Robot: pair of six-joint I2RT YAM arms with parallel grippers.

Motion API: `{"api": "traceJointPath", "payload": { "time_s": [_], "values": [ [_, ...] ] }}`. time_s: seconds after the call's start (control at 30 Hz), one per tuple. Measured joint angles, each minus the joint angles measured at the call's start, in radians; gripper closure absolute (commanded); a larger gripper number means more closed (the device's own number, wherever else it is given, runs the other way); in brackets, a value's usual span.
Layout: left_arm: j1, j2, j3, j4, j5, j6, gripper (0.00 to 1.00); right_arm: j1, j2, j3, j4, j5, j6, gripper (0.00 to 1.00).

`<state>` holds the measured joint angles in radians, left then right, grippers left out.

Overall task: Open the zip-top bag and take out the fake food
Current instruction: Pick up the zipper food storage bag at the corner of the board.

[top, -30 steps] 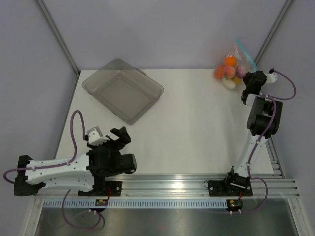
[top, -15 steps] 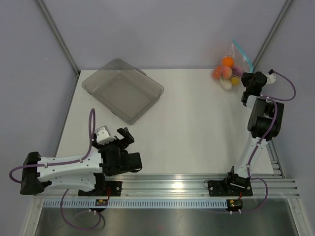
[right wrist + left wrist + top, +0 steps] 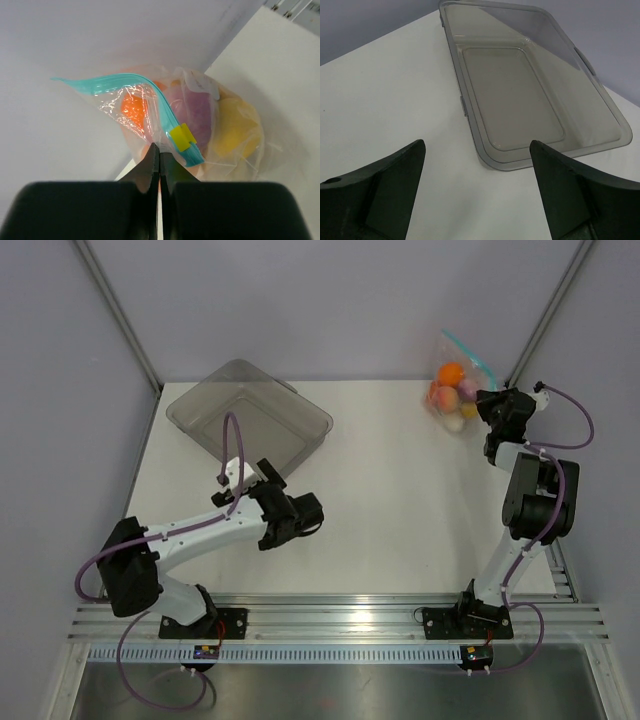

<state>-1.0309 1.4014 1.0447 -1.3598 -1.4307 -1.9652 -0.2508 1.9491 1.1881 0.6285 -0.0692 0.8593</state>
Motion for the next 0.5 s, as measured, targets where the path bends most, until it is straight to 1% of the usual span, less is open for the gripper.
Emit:
{"api": "traceJointPath", "payload": {
  "time_s": [0.17,0.4,0.47,0.5],
  "values": [
    [0.050,0.100,0.145,0.000,0.000,0.000,0.14,0.053,-0.093,-0.084,-0.034,-0.003,-0.018,1.00],
    [0.063,0.179,0.286,0.000,0.000,0.000,0.18,0.123,-0.251,-0.231,-0.050,-0.003,-0.033,1.00],
    [0.064,0.193,0.322,0.002,0.000,0.000,0.18,0.135,-0.280,-0.256,-0.050,-0.003,-0.033,1.00],
    [0.064,0.196,0.338,0.002,-0.001,0.000,0.20,0.140,-0.291,-0.266,-0.050,-0.003,-0.032,1.00]
  ]
}}
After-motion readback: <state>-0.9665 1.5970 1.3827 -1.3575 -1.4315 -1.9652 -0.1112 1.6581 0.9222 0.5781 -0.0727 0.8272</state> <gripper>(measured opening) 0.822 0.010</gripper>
